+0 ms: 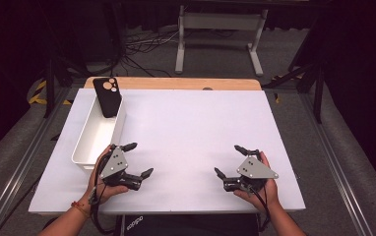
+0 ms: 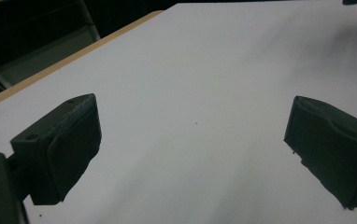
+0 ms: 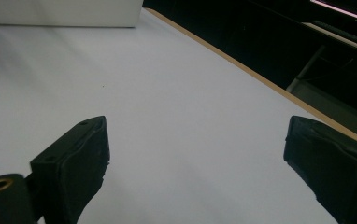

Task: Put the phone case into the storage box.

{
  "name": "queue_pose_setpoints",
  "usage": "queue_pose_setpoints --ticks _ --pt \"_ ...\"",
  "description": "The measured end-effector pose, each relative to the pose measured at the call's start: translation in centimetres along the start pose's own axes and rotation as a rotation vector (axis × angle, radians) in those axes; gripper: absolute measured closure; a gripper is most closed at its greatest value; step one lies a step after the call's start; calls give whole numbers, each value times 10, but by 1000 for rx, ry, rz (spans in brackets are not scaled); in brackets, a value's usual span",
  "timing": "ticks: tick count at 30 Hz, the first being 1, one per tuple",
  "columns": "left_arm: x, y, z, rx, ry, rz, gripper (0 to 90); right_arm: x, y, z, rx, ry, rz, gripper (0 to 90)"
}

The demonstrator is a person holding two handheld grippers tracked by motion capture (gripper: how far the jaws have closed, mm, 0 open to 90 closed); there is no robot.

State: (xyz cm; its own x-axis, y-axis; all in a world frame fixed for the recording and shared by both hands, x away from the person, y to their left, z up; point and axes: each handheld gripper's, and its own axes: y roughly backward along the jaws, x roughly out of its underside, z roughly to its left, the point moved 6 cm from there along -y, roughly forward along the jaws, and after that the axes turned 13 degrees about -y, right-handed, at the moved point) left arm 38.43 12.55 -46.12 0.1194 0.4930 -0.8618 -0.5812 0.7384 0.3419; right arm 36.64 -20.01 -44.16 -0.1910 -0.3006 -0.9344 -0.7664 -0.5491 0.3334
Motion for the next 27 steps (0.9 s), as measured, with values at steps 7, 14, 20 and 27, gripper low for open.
queue_pose_setpoints --ticks 7,14,20,27 --pt "0 0 -1 -1 -6 -2 46 1 0 1 -4 0 1 77" --pt "-2 1 -3 4 -14 -4 45 2 0 3 -6 14 7 77" --pt "-3 3 -4 7 -19 -7 45 0 1 3 -1 11 5 78" --pt "-4 1 -4 4 -12 -10 45 1 2 -1 2 1 3 77"
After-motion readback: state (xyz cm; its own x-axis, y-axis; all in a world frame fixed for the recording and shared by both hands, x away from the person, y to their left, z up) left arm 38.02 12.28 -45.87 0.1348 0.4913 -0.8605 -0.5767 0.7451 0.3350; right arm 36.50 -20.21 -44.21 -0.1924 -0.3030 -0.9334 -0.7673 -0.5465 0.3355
